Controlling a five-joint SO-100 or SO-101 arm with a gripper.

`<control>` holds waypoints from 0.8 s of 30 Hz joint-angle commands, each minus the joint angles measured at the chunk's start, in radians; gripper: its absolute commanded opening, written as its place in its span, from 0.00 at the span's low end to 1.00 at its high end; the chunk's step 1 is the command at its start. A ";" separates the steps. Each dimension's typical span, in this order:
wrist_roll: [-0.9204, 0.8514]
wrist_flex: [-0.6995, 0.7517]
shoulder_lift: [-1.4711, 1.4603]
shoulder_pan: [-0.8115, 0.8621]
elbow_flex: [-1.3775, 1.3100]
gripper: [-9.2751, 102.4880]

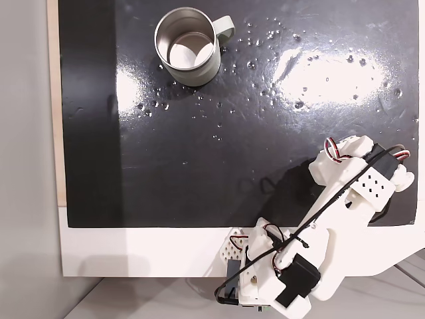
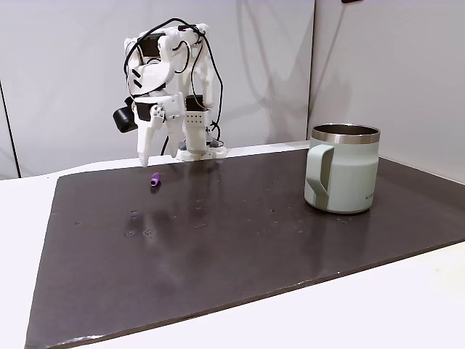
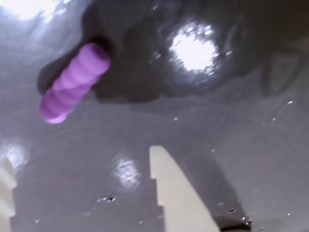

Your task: Grasp a pengrip and put it in the cup.

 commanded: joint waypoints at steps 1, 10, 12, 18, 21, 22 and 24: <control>0.009 -0.017 -0.015 0.000 0.017 0.34; -0.025 -0.064 -0.123 0.055 0.012 0.32; -0.037 -0.080 -0.126 0.064 0.014 0.31; -0.054 -0.121 -0.178 0.106 0.011 0.26; -0.054 -0.135 -0.202 0.127 0.011 0.25; -0.054 -0.140 -0.207 0.133 0.011 0.25; -0.054 -0.147 -0.216 0.137 0.012 0.25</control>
